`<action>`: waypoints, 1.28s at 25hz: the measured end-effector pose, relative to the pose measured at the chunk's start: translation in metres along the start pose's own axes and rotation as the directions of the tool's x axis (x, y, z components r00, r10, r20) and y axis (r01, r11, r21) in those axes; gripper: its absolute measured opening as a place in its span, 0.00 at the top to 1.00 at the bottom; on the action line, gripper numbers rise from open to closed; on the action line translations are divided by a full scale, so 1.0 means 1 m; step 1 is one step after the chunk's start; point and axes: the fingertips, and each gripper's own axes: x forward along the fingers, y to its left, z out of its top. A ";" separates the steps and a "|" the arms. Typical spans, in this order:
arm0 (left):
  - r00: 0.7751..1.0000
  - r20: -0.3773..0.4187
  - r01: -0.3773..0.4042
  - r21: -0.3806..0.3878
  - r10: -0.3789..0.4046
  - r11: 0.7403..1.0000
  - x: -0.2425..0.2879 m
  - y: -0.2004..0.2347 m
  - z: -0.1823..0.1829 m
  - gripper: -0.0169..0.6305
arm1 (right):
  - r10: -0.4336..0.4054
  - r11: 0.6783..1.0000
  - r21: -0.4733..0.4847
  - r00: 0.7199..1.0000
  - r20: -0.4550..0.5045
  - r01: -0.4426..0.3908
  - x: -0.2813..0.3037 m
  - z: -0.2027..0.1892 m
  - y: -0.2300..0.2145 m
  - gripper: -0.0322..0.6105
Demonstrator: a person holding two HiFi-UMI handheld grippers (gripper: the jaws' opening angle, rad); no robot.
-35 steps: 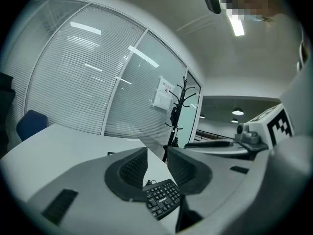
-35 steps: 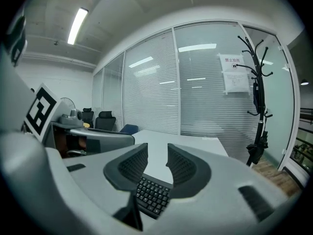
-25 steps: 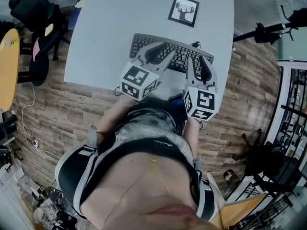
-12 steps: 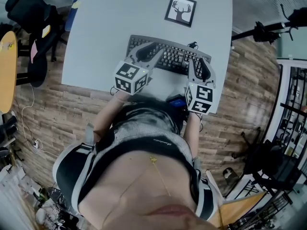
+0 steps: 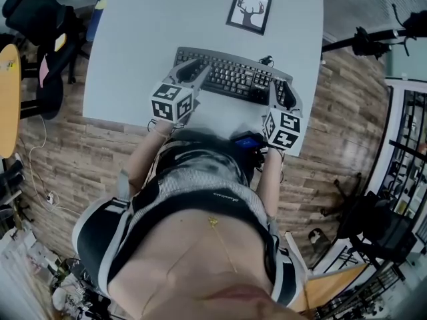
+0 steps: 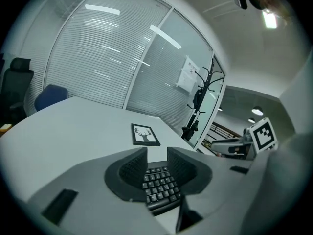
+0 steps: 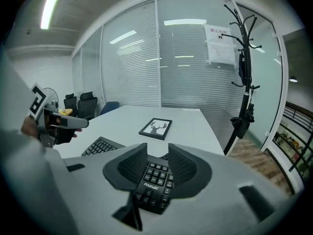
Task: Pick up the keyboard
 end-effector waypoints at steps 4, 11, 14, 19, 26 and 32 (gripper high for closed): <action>0.998 -0.032 -0.058 -0.031 0.058 0.998 0.003 0.032 -0.012 0.80 | -0.018 1.000 -0.007 0.999 -0.043 0.018 0.012 -0.021 -0.016 0.73; 0.988 -0.091 -0.138 -0.110 0.128 0.984 0.014 0.083 -0.036 0.79 | -0.061 0.998 -0.020 0.993 -0.096 0.059 0.037 -0.050 -0.049 0.72; 0.977 -0.130 -0.180 -0.101 0.166 0.978 0.017 0.100 -0.048 0.79 | -0.053 0.998 0.030 0.989 -0.135 0.057 0.049 -0.064 -0.061 0.71; 0.965 -0.180 -0.218 -0.138 0.192 0.966 0.018 0.126 -0.063 0.79 | -0.041 0.989 0.133 0.981 -0.188 0.067 0.064 -0.088 -0.078 0.68; 0.965 -0.247 -0.161 -0.276 0.092 0.947 0.031 0.152 -0.090 0.70 | 0.041 0.943 0.332 0.981 -0.189 0.024 0.083 -0.107 -0.096 0.58; 0.963 -0.269 -0.125 -0.338 0.031 0.933 0.043 0.163 -0.093 0.64 | 0.140 0.883 0.467 0.978 -0.155 -0.053 0.095 -0.110 -0.100 0.57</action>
